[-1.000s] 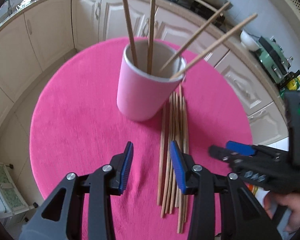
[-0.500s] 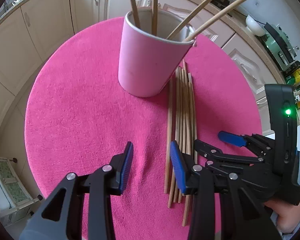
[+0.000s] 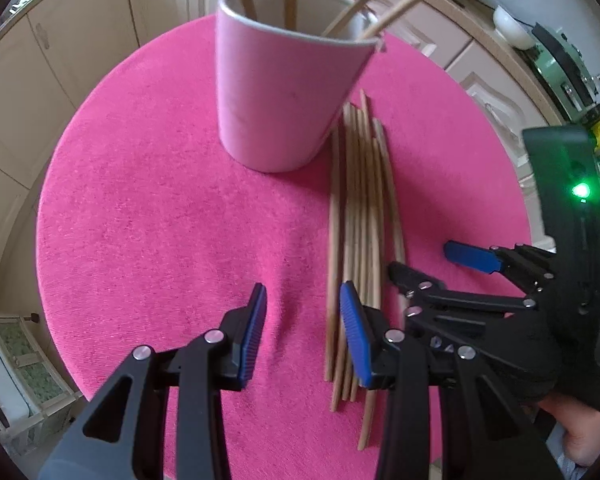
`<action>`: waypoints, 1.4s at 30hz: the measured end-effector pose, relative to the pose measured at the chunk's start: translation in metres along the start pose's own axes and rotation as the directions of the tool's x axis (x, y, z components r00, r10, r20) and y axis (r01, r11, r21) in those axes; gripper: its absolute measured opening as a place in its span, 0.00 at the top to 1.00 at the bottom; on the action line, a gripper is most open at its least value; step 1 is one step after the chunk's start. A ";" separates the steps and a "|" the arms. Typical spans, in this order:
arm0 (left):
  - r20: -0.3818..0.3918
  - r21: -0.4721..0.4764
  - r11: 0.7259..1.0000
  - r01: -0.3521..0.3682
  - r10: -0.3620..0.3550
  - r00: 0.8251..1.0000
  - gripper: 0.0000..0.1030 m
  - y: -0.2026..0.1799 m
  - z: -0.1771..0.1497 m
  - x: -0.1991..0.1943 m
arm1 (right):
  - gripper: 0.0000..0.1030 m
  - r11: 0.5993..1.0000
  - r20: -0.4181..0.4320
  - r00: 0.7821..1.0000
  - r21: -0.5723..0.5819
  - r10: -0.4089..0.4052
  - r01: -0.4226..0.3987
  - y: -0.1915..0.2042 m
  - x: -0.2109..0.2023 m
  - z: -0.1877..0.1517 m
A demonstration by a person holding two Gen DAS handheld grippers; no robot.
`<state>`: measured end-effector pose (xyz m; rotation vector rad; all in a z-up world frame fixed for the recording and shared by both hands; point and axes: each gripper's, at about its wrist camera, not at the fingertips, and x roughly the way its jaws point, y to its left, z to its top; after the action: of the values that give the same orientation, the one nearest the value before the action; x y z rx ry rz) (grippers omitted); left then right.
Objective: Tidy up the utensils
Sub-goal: 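Move both open grippers back down to the chopstick pile, then close the left gripper on a chopstick while the right gripper grasps a loose one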
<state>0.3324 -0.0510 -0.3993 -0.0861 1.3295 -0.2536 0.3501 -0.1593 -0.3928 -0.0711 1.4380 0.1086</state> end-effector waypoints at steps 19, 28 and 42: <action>-0.101 0.126 0.992 0.029 -0.016 0.995 0.94 -0.053 0.023 0.047 | 0.68 0.974 -0.012 0.984 0.145 0.176 -0.172 -0.082 0.002 -0.033; -0.144 0.133 0.991 0.000 0.019 0.989 0.94 -0.062 0.033 0.057 | 0.66 0.973 -0.017 0.982 0.145 0.186 -0.182 -0.090 -0.002 -0.031; -0.092 0.008 0.995 0.097 -0.095 0.991 0.95 -0.041 0.031 0.034 | 0.68 0.985 -0.001 0.985 0.012 0.171 -0.171 -0.059 -0.011 0.006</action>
<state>0.3641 -0.1011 -0.4162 -0.1293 1.4163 -0.3511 0.3611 -0.2178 -0.3817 0.0625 1.4448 0.2404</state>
